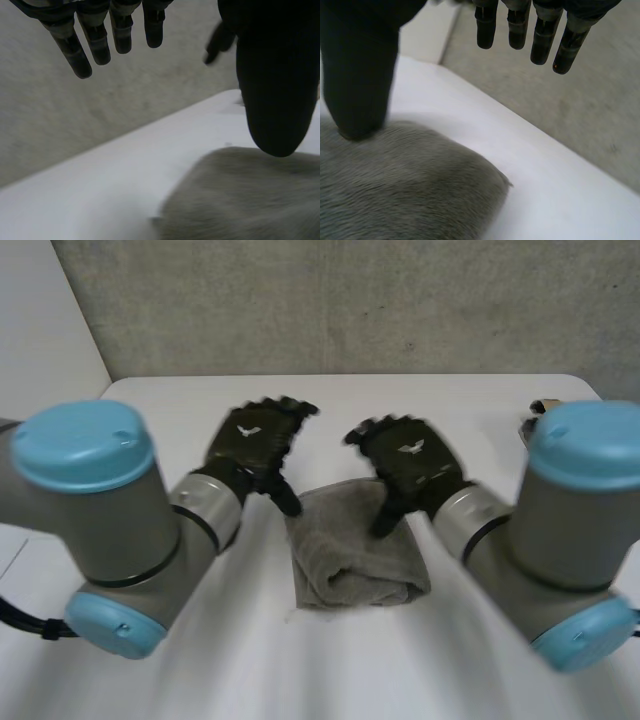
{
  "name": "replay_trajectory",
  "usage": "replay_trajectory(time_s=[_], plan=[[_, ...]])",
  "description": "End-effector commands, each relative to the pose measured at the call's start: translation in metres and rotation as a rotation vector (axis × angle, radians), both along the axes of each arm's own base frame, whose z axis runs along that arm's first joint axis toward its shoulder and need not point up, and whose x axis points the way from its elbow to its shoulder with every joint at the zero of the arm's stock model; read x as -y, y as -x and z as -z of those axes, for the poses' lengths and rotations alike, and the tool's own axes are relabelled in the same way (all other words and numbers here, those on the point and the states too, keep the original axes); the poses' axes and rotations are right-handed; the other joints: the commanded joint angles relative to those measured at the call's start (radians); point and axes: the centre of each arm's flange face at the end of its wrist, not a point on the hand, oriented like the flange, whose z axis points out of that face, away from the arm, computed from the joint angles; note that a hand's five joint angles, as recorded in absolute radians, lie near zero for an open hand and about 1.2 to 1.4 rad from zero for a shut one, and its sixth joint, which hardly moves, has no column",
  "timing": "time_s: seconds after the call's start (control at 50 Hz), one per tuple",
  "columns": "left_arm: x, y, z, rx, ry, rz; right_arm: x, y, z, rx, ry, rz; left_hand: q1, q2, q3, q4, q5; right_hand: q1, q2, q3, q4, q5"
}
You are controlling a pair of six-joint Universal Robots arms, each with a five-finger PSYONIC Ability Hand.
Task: Fold the laundry.
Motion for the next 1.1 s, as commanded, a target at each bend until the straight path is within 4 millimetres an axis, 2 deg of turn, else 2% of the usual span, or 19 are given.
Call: replay_trajectory(time_s=[0.02,0.1,0.2,0.28,0.38,0.42,0.46,0.48,0.58,0.6,0.66,0.74,0.86,0.92,1.1], plan=[[-0.014,0.031,0.031,0.025,-0.125,0.086,0.021,0.009,0.026,0.021,-0.254,0.035,0.041,0.023,0.017,0.026,0.008,-0.027,-0.044,-0.041,-0.060,-0.063],[-0.015,0.033,0.056,0.078,-0.186,0.071,0.030,0.005,0.046,-0.015,-0.306,0.041,0.061,0.044,0.037,0.046,0.029,-0.027,-0.044,-0.041,-0.060,-0.063],[-0.018,0.021,0.089,0.228,-0.261,0.004,0.035,0.002,0.073,-0.068,-0.364,0.036,0.067,0.050,0.043,0.052,0.035,-0.027,-0.044,-0.041,-0.060,-0.063],[-0.021,0.017,0.098,0.345,-0.242,0.018,0.034,0.004,0.083,-0.163,-0.353,0.013,0.061,0.044,0.037,0.047,0.029,-0.027,-0.044,-0.041,-0.060,-0.063],[-0.021,0.016,0.095,0.390,-0.201,0.040,0.037,0.010,0.079,-0.230,-0.286,0.028,0.047,0.030,0.023,0.032,0.014,0.021,0.005,0.007,-0.011,-0.014],[-0.023,0.019,0.086,0.372,-0.179,0.053,0.037,0.013,0.076,-0.242,-0.272,0.039,0.026,0.009,0.002,0.011,-0.006,0.030,0.013,0.016,-0.002,-0.005],[-0.022,0.020,0.071,0.343,-0.145,0.054,0.036,0.014,0.064,-0.230,-0.232,0.049,0.020,0.003,-0.004,0.005,-0.012,0.027,0.011,0.013,-0.005,-0.008],[-0.021,0.021,0.055,0.309,-0.106,0.054,0.035,0.014,0.059,-0.222,-0.216,0.053,0.012,-0.006,-0.013,-0.003,-0.021,0.021,0.005,0.007,-0.011,-0.014],[-0.022,0.023,0.004,0.188,0.023,0.074,0.026,0.020,0.028,-0.145,-0.069,0.067,0.017,0.000,-0.007,0.002,-0.015,-0.027,-0.044,-0.041,-0.060,-0.063],[-0.022,0.022,-0.003,0.173,0.039,0.080,0.017,0.021,0.018,-0.122,-0.021,0.067,0.015,-0.003,-0.010,0.000,-0.018,-0.027,-0.044,-0.041,-0.060,-0.063],[-0.023,0.019,-0.030,0.116,0.090,0.112,0.003,0.025,0.009,-0.099,0.033,0.063,0.020,0.003,-0.004,0.005,-0.012,-0.027,-0.044,-0.041,-0.060,-0.063],[-0.028,0.016,-0.054,0.071,0.125,0.189,-0.020,0.028,0.021,-0.105,0.020,0.039,0.029,0.012,0.005,0.014,-0.003,-0.027,-0.044,-0.041,-0.060,-0.063],[-0.024,0.004,-0.063,0.053,0.056,0.234,-0.061,0.018,0.061,-0.159,-0.050,-0.055,0.038,0.021,0.014,0.023,0.006,-0.027,-0.044,-0.041,-0.060,-0.063],[-0.024,0.003,-0.062,0.048,0.017,0.249,-0.061,0.014,0.077,-0.160,-0.036,-0.054,0.038,0.021,0.014,0.023,0.006,-0.027,-0.044,-0.041,-0.060,-0.063],[-0.026,0.004,-0.059,0.052,-0.007,0.265,-0.049,0.004,0.098,-0.168,-0.016,-0.052,0.032,0.015,0.008,0.017,0.000,-0.027,-0.044,-0.041,-0.060,-0.063]])
